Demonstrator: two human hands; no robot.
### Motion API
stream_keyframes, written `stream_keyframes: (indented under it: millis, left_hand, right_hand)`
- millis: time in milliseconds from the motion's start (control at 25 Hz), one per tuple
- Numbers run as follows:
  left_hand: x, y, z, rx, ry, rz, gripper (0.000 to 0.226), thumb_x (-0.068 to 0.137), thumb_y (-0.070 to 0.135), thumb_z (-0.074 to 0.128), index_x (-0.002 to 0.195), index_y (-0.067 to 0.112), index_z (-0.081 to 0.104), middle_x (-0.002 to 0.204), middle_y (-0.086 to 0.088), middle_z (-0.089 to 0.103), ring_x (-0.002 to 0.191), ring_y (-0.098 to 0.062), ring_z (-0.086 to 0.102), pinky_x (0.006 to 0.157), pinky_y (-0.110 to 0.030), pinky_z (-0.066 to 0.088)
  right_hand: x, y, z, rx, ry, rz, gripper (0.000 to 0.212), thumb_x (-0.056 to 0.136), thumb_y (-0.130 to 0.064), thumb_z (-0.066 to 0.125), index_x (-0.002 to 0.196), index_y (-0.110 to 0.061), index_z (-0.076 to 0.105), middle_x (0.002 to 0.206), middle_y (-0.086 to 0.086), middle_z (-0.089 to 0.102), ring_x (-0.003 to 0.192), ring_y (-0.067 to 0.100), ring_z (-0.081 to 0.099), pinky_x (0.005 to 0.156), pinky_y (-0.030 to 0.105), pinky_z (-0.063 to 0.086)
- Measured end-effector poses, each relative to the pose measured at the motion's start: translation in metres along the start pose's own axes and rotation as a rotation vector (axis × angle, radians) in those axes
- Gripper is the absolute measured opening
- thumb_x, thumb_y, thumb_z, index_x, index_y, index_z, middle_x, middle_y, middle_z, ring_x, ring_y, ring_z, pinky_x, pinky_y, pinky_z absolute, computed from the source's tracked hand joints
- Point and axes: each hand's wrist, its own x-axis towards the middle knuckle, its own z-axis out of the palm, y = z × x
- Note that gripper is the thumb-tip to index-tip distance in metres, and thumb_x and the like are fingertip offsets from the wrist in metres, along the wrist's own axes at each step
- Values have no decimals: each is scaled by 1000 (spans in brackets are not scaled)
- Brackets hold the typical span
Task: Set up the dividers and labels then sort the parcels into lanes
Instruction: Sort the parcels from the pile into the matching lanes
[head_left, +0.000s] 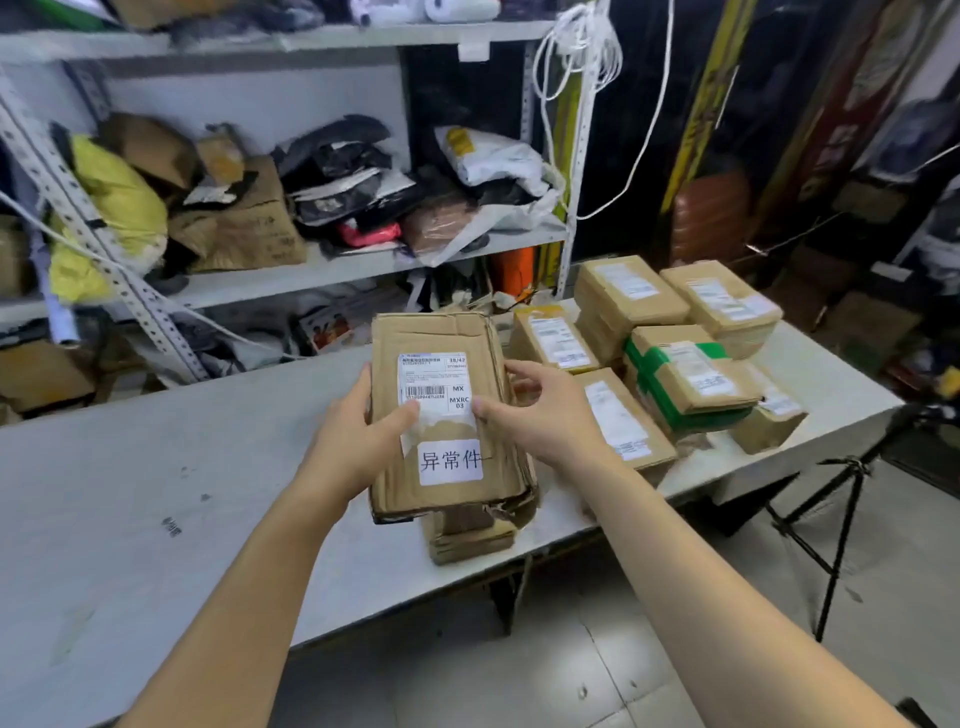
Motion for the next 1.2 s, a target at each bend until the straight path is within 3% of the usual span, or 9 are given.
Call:
stream_keyframes:
  millis: [160,360,520,640,720,880,1000,1120,1200]
  left_hand:
    - [12,44,74,-34,-16,41,40,98,31,63,135,44,53,116,14,68,103,-7,65,78,-27,53]
    - [47,88,147,46,7,77,55,73,59,66,126,59,53,119,4,62,103,-21,64,89,-49,57]
    - [77,118,215,77,-9,124,59,88,46,68,142,45,46,128,0,42,111,-24,56,76,-34,52]
    - [110,135,258,119,-23,144,60,83,50,63,140,45,45,123,1,39,111,-24,55,90,-42,53]
    - [126,149,286,130,-40,152,61,83,51,63,140,40,46,122,1,37,114,-23,52,94,-41,49]
    - [141,173,342,223,-103,163,73,77,62,59,145,39,41,125,4,38,116,-21,53,96,-48,52]
    - [143,187,393,252,-83,155,79,76,62,62,148,44,35,131,5,44,118,-20,55,95,-48,53]
    - [135,199,456,302,-27,116,62,78,60,66,135,44,48,125,10,56,112,-17,60,92,-44,54]
    - [128,203,496,318,-6,41,56,75,60,67,127,42,56,121,11,64,110,-17,63,91,-43,54]
  right_hand:
    - [16,29,-77,-3,41,22,75,70,-54,83,137,-31,61,117,-7,68,104,11,65,92,43,58]
    - [47,63,-156,12,68,63,74,76,-50,84,142,-27,58,115,-8,66,105,9,62,86,33,56]
    - [83,85,-212,-41,115,96,75,77,-52,83,143,-29,56,117,-8,66,108,10,62,85,31,53]
    - [111,100,-247,-87,101,138,71,81,-51,80,144,-27,56,106,-14,64,97,1,60,70,19,46]
    - [127,112,-272,-77,122,155,66,81,-49,81,139,-27,59,106,-12,67,100,4,64,69,19,48]
    - [147,147,-326,-42,136,195,53,84,-40,81,133,-32,63,94,-16,67,83,-2,63,62,16,45]
    - [165,183,-365,-68,134,185,57,84,-45,80,136,-31,62,100,-15,67,87,0,62,64,21,46]
    - [182,230,-407,-88,93,177,65,81,-49,80,140,-31,60,111,-10,68,94,3,62,70,24,51]
    - [191,264,-433,-108,47,176,68,78,-53,80,140,-33,60,113,-9,69,99,8,66,83,35,58]
